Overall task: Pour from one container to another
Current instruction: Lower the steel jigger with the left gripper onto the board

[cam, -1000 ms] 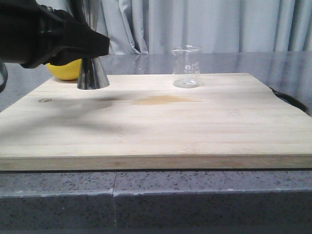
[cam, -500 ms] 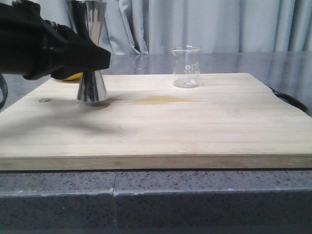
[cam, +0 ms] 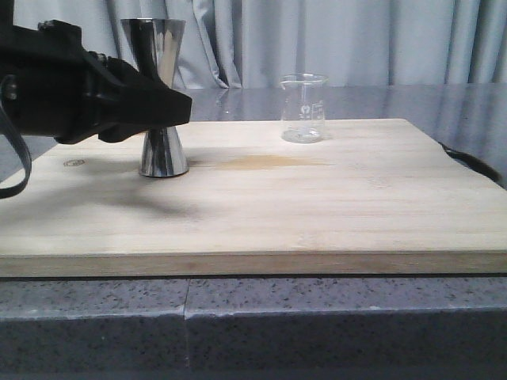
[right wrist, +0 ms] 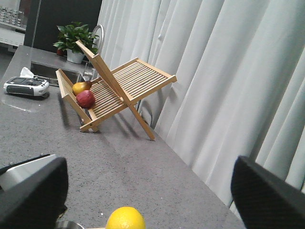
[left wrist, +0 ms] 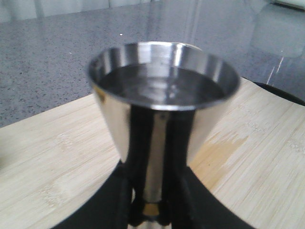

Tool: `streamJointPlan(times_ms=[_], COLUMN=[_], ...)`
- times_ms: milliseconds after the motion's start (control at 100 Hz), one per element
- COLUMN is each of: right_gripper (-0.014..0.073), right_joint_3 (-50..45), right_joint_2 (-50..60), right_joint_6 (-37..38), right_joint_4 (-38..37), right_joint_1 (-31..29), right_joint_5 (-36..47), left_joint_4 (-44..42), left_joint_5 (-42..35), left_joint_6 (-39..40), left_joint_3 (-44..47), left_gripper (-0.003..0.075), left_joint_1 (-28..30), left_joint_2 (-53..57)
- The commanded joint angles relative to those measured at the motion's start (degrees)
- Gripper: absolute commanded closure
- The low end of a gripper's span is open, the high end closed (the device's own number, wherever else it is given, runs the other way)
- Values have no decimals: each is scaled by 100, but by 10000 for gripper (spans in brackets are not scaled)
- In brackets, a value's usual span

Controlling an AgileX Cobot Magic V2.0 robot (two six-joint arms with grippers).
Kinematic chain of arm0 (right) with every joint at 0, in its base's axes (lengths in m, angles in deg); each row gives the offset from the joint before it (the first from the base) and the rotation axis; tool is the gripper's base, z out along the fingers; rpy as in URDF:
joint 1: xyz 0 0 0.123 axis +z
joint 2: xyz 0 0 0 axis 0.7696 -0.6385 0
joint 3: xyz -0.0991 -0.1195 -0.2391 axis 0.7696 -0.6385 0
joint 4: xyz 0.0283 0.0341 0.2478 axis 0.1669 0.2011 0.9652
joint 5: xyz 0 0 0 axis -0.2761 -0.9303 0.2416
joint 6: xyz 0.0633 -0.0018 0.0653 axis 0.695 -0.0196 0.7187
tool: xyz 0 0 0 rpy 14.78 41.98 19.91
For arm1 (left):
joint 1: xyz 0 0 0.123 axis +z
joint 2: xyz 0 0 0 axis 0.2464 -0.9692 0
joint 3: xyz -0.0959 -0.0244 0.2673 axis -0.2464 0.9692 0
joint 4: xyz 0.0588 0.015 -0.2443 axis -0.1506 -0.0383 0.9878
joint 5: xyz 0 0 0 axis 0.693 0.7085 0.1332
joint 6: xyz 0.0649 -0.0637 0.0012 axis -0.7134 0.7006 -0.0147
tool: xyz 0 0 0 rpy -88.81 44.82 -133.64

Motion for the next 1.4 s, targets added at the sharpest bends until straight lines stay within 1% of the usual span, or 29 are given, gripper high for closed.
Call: streamJointPlan(times_ms=[0,340,560,610,820,1390], right_gripper=[-34,-34,-34,-34,-34,-34], right_joint_3=[168,168,168,168,168,168], right_joint_2=[217,217,217,217,217,217], right_joint_6=[28,28,28,28,28,28], right_joint_4=[311,311,311,311,311,311], right_joint_1=[-50,-50,-50,-50,-50,-50], right_joint_5=[124,118,118,118,118,118], left_joint_4=[118,118,86,-12,-358,-367], left_joint_5=[-388,-659,-659,-659,-659,-671], left_joint_6=[11,11,-54,-168,-202,-202], left_joint_3=[-157,-157,-157,-157,-157,-157], left_gripper=[739,739,739,739,739,739], left_joint_1=[11,11,11,11,11,11], left_joint_2=[88,-329,-329,-329,-329,-329])
